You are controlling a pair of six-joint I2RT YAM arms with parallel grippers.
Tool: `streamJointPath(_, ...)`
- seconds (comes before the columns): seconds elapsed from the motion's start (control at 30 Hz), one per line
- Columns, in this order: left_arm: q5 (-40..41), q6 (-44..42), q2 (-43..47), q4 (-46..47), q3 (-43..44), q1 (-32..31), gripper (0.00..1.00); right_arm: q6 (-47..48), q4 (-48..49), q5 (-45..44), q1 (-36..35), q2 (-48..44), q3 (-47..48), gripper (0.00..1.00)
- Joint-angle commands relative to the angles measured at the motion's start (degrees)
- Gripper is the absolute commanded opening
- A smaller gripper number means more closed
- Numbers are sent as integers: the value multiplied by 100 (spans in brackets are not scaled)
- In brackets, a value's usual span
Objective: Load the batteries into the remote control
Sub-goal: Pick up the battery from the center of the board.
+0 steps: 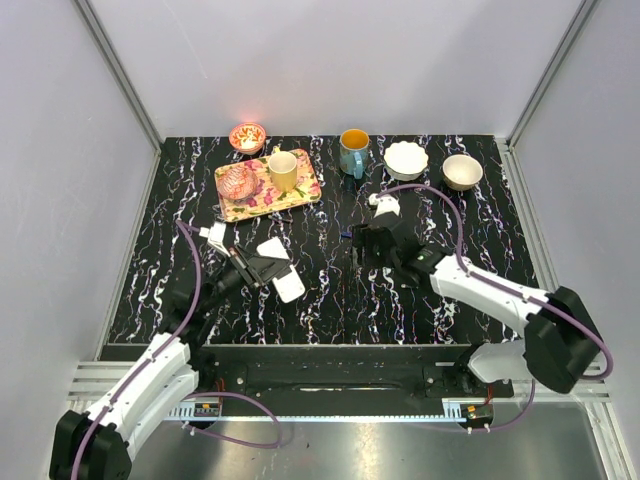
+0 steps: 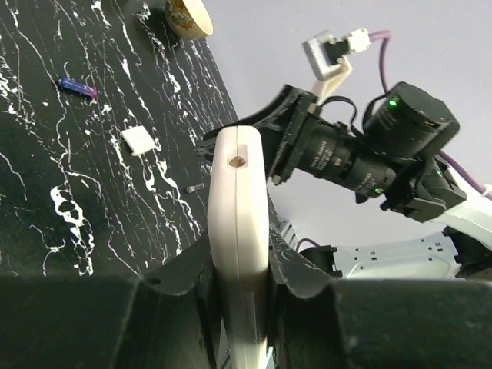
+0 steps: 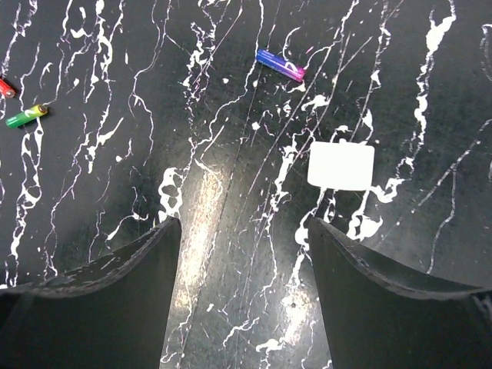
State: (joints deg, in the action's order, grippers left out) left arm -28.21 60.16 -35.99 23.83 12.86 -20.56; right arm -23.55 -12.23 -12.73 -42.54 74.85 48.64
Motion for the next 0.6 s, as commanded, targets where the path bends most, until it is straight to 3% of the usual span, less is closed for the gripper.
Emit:
streamJointPath(0.0,-264,92,188,745,-12,34,0,0,520,367,-17,424,382,73)
streamJointPath(0.23,-229,-57,329,737,67,43,0,-123,502,264,-17,1110,708,72)
streamJointPath(0.43,-220,-57,259,815,6,34,0,385,493,-579,0,1128,901,73)
streamJointPath(0.57,-238,-48,163,903,6,34,0,474,266,-529,229,1172,1181,74)
